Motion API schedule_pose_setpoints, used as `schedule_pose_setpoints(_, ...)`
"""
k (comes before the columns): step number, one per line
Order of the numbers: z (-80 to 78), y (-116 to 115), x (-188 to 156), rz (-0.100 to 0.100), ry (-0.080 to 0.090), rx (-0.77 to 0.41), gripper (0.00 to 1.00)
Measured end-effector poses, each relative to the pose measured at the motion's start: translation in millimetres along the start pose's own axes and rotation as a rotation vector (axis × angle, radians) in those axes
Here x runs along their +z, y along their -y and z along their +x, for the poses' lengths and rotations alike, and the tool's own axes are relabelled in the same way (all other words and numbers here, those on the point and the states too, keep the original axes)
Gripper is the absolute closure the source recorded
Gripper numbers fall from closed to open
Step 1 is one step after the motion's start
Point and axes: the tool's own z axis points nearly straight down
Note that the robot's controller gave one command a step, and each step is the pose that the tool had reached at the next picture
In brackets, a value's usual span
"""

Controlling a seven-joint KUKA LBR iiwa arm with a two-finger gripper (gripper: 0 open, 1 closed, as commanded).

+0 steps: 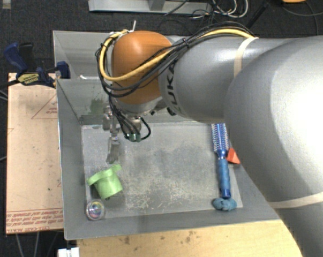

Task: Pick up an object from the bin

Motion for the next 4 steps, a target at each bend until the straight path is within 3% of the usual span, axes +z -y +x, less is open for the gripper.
schedule_pose_setpoints(1,50.9,47,75,0.002,0.002,-0.263,0.0)
schedule_pose_setpoints(2,123.4,48,64,0.0,0.006,-0.186,0.0)
schedule_pose_setpoints(3,128.3,8,71,-0.003,0.018,-0.067,0.0)
schedule_pose_setpoints(4,131.2,9,73,-0.001,0.007,-0.064,1.0)
